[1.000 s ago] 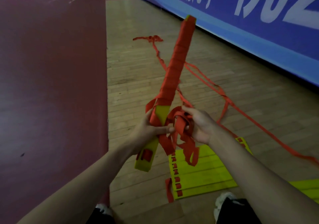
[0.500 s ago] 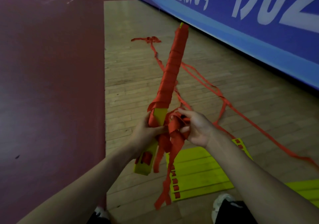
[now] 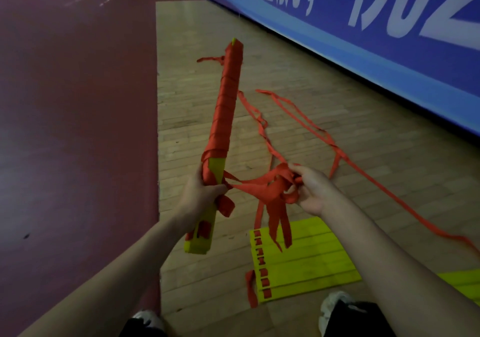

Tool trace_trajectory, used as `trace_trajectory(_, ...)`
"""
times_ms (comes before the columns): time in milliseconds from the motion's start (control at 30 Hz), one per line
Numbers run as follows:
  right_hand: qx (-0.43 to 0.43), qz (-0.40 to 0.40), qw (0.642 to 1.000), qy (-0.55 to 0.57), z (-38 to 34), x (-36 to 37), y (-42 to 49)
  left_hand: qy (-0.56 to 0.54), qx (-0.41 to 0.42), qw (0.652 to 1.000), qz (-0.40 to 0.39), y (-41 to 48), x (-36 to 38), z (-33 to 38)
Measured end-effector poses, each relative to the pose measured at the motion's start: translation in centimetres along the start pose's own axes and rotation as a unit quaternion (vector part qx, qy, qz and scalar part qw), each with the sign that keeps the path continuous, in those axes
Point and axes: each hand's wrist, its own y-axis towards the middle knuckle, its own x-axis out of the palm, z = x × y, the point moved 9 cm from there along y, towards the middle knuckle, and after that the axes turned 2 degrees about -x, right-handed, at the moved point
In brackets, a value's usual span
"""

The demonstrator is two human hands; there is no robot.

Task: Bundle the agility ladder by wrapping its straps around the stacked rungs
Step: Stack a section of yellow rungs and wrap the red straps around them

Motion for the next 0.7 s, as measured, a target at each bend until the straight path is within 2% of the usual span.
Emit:
trace_trajectory(200,0.031,-0.122,0.99,0.062,0.6,3.2,-1.4,-0.068,0.0,0.992,-0.109,-1.6,3.7,1.2)
trace_trajectory(400,0.048,-0.185,0.975,0.109,1.4,5.1,-2.0,-0.067,0.001,0.991,-0.113,-2.0,4.9,0.9)
trace_trajectory(500,-0.034,-0.138,0.99,0.023,0.3,4.4,-1.6,-0.041,-0.005,0.994,-0.099,-1.6,4.5,0.6)
trace_trajectory(600,-0.118,-0.059,0.987,-0.091,-0.9,2.9,-0.7,-0.052,-0.026,0.994,-0.094,-1.5,4.3,0.4)
trace_trajectory(667,-0.159,-0.021,0.96,-0.231,-1.7,2.1,-0.5,-0.074,-0.037,0.992,-0.1,-1.6,4.5,0.5)
trace_trajectory(700,-0.17,-0.028,0.937,-0.303,-1.9,1.9,-0.5,-0.08,-0.04,0.991,-0.099,-1.6,4.4,0.5)
